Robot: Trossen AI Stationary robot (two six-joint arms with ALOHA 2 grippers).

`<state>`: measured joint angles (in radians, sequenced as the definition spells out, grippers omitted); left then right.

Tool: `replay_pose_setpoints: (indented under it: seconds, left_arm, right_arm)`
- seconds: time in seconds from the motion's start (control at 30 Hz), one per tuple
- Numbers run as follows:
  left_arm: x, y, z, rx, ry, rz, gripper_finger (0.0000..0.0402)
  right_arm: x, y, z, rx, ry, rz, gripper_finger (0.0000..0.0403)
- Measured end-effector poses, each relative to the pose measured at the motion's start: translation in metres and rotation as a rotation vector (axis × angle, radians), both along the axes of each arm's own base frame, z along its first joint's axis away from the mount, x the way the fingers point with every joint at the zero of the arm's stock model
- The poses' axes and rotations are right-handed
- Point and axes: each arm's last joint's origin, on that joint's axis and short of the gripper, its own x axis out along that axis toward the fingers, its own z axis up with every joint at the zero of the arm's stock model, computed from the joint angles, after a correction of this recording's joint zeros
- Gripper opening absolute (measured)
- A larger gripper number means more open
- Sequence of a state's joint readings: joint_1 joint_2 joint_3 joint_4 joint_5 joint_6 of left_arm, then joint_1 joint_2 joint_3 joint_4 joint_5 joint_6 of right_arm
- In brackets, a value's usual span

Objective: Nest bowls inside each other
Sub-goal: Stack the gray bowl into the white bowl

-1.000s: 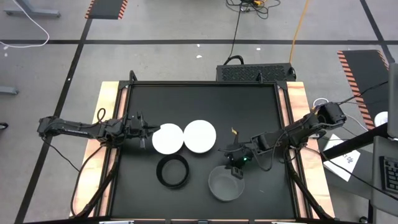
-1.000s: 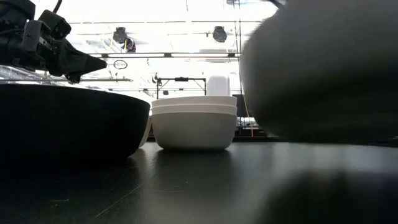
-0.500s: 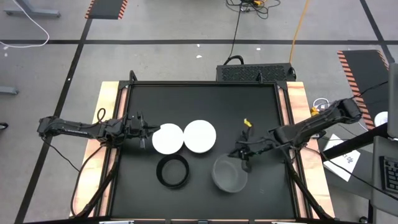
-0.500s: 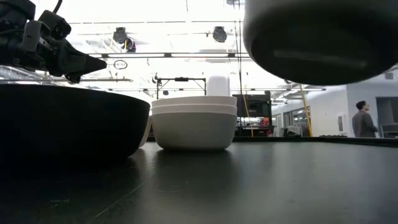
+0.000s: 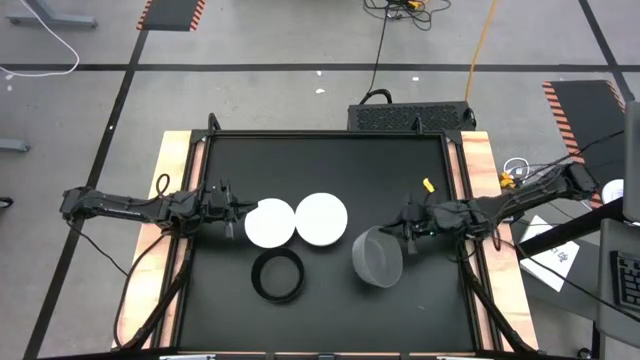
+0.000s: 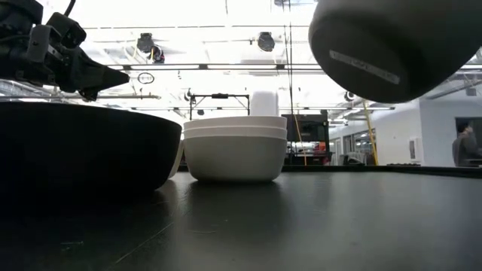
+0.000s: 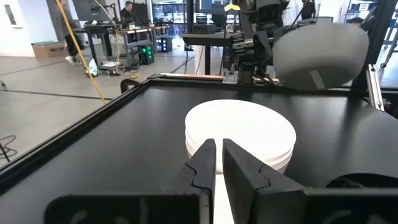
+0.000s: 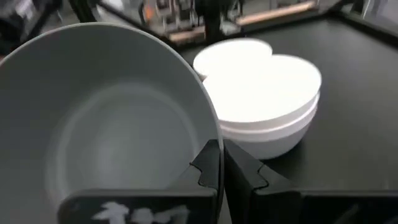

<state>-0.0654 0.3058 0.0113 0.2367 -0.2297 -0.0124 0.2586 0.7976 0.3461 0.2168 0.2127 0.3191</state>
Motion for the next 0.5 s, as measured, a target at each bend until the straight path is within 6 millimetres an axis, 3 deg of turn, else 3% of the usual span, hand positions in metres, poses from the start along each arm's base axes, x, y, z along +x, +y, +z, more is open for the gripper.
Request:
replay_pose_setpoints:
  seconds: [0.23,0.5]
  left_arm:
    - [0.0,0.0,0.0,-0.001,0.0,0.004,0.0031]
    - [0.0,0.0,0.0,-0.003,-0.001,0.008,0.0031]
  right_arm:
    - [-0.016,-0.014,-0.019,0.006,-0.121,-0.057,0.0]
    - [-0.016,-0.024,-0.02,-0.126,-0.124,-0.113,0.0]
